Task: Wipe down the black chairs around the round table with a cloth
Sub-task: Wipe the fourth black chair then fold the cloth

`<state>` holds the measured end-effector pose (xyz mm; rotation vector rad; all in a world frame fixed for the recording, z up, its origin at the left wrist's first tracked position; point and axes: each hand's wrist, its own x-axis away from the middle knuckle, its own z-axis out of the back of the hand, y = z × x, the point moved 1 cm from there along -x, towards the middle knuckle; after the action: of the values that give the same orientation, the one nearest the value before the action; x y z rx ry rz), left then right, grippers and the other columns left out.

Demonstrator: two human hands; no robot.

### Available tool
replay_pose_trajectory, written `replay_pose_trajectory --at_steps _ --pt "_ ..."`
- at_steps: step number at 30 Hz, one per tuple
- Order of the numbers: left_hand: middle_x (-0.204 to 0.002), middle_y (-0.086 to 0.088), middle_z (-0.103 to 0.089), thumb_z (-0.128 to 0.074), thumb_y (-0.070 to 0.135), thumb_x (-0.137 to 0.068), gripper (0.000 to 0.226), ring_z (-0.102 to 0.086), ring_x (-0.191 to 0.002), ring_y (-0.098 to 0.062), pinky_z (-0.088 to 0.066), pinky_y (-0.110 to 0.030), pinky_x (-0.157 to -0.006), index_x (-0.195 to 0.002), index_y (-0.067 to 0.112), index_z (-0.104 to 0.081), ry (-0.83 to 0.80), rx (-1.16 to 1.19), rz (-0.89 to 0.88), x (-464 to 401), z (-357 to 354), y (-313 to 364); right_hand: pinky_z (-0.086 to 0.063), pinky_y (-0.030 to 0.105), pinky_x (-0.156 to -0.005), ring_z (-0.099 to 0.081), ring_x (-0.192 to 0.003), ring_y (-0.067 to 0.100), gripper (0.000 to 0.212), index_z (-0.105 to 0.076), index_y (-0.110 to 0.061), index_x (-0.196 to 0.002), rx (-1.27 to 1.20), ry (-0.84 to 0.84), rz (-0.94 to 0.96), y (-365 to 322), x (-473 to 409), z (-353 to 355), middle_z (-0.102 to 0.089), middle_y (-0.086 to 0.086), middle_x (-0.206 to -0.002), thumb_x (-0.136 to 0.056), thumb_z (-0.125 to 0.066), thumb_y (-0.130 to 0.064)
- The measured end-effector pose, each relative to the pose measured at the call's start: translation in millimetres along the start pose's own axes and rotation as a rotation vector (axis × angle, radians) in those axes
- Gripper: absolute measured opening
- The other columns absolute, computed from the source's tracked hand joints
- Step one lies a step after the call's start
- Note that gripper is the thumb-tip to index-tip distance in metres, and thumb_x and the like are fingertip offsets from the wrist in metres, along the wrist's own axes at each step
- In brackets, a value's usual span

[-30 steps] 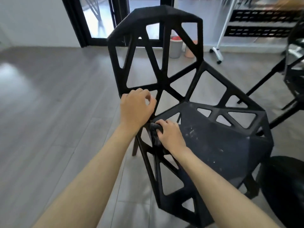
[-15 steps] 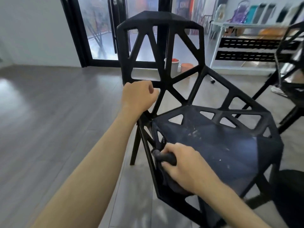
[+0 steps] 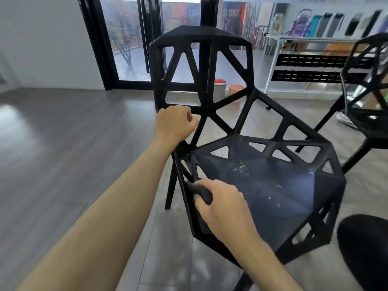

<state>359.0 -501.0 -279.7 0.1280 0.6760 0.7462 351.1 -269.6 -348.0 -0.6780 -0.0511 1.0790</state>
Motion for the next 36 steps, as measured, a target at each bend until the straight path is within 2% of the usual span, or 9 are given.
replay_pose_trajectory --at_steps 4,8,11,16,19,22,26,32,36 --pt "-0.066 0.003 -0.06 -0.054 0.031 -0.097 0.033 -0.051 -0.06 -0.013 -0.036 -0.026 -0.064 -0.07 0.013 -0.062 0.056 0.05 -0.038 2 0 0 -0.045 0.02 -0.069 -0.055 -0.084 0.005 0.019 -0.064 -0.045 -0.111 -0.015 0.014 0.011 4 41 18 -0.053 -0.019 -0.084 -0.093 -0.057 -0.045" --pt "-0.06 0.007 -0.051 -0.05 0.029 -0.103 0.04 -0.045 -0.056 -0.011 -0.037 -0.019 -0.058 -0.066 0.015 -0.054 0.229 0.182 -0.145 11 8 5 -0.05 0.029 -0.068 -0.053 -0.091 0.006 0.024 -0.06 -0.051 -0.113 0.173 0.062 -0.025 39 45 19 -0.054 -0.016 -0.092 -0.089 -0.06 -0.047" --pt "-0.058 0.005 -0.047 -0.048 0.03 -0.106 0.043 -0.039 -0.054 -0.01 -0.031 -0.02 -0.055 -0.066 0.014 -0.051 0.311 0.223 -0.153 17 19 12 -0.043 0.026 -0.06 -0.053 -0.086 0.01 0.024 -0.067 -0.05 -0.108 0.232 0.139 -0.153 55 38 22 -0.058 -0.016 -0.09 -0.086 -0.07 -0.04" --pt "-0.081 0.013 -0.067 -0.053 0.038 -0.098 0.024 -0.056 -0.07 -0.008 -0.047 -0.03 -0.074 -0.086 0.027 -0.072 0.113 0.193 -0.127 58 -3 17 -0.05 0.026 -0.068 -0.058 -0.088 0.006 0.029 -0.068 -0.049 -0.108 -0.054 0.191 -0.005 -11 70 6 -0.067 -0.024 -0.101 -0.079 -0.065 -0.047" --pt "-0.092 0.02 -0.063 -0.054 0.041 -0.092 0.024 -0.05 -0.086 -0.005 -0.04 -0.031 -0.095 -0.091 0.033 -0.076 0.137 0.137 -0.147 69 -16 9 -0.052 0.022 -0.064 -0.057 -0.091 0.003 0.032 -0.066 -0.05 -0.112 -0.079 0.186 0.084 -13 80 -3 -0.063 -0.028 -0.11 -0.08 -0.067 -0.047" --pt "-0.091 0.019 -0.064 -0.054 0.041 -0.093 0.022 -0.048 -0.084 -0.004 -0.032 -0.026 -0.094 -0.092 0.032 -0.074 0.146 0.106 -0.142 67 -14 10 -0.052 0.026 -0.071 -0.053 -0.1 0.001 0.03 -0.061 -0.056 -0.117 -0.009 0.139 0.044 21 73 5 -0.059 -0.031 -0.111 -0.088 -0.063 -0.051" --pt "-0.082 0.017 -0.066 -0.053 0.043 -0.094 0.022 -0.054 -0.078 -0.006 -0.035 -0.028 -0.095 -0.089 0.033 -0.072 0.165 0.145 -0.095 69 -16 10 -0.048 0.03 -0.067 -0.051 -0.094 0.008 0.02 -0.065 -0.051 -0.113 0.215 0.08 -0.093 63 41 16 -0.053 -0.018 -0.102 -0.093 -0.062 -0.049" --pt "-0.08 0.016 -0.067 -0.05 0.045 -0.093 0.028 -0.059 -0.08 -0.009 -0.039 -0.032 -0.099 -0.088 0.031 -0.073 0.145 0.178 -0.082 67 -18 9 -0.05 0.04 -0.078 -0.061 -0.099 0.025 0.019 -0.066 -0.037 -0.11 0.073 -0.082 0.009 56 -72 -34 -0.06 -0.008 -0.099 -0.095 -0.059 -0.029" --pt "-0.081 0.015 -0.065 -0.053 0.04 -0.095 0.024 -0.058 -0.081 -0.01 -0.029 -0.025 -0.097 -0.089 0.028 -0.073 0.135 0.146 -0.08 68 -16 10 -0.049 0.04 -0.075 -0.06 -0.096 0.029 0.016 -0.064 -0.035 -0.109 0.073 -0.096 0.023 61 -89 -46 -0.056 -0.006 -0.094 -0.097 -0.056 -0.028"
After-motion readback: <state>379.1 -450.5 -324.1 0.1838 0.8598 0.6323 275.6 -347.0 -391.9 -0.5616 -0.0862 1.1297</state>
